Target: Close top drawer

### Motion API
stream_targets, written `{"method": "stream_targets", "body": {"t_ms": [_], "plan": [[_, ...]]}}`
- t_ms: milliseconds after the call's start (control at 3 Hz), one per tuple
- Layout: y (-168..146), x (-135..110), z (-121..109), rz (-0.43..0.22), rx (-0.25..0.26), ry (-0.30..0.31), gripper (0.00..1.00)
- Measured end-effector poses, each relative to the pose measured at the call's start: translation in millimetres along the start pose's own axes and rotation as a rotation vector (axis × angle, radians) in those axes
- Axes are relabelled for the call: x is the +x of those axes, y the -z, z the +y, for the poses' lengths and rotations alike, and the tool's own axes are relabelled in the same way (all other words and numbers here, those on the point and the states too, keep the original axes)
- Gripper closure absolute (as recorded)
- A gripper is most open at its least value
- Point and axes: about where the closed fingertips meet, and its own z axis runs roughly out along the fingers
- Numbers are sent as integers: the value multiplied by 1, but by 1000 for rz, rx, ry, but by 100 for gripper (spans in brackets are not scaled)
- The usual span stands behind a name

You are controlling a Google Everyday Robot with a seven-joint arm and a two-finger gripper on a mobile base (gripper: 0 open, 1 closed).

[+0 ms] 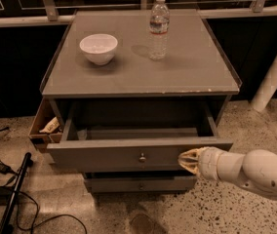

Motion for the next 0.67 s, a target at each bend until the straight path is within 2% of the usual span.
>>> {"method": "stream_targets", "body": {"t_ms": [667], "plan": [[-44, -7, -49, 30, 42, 21, 100]]}}
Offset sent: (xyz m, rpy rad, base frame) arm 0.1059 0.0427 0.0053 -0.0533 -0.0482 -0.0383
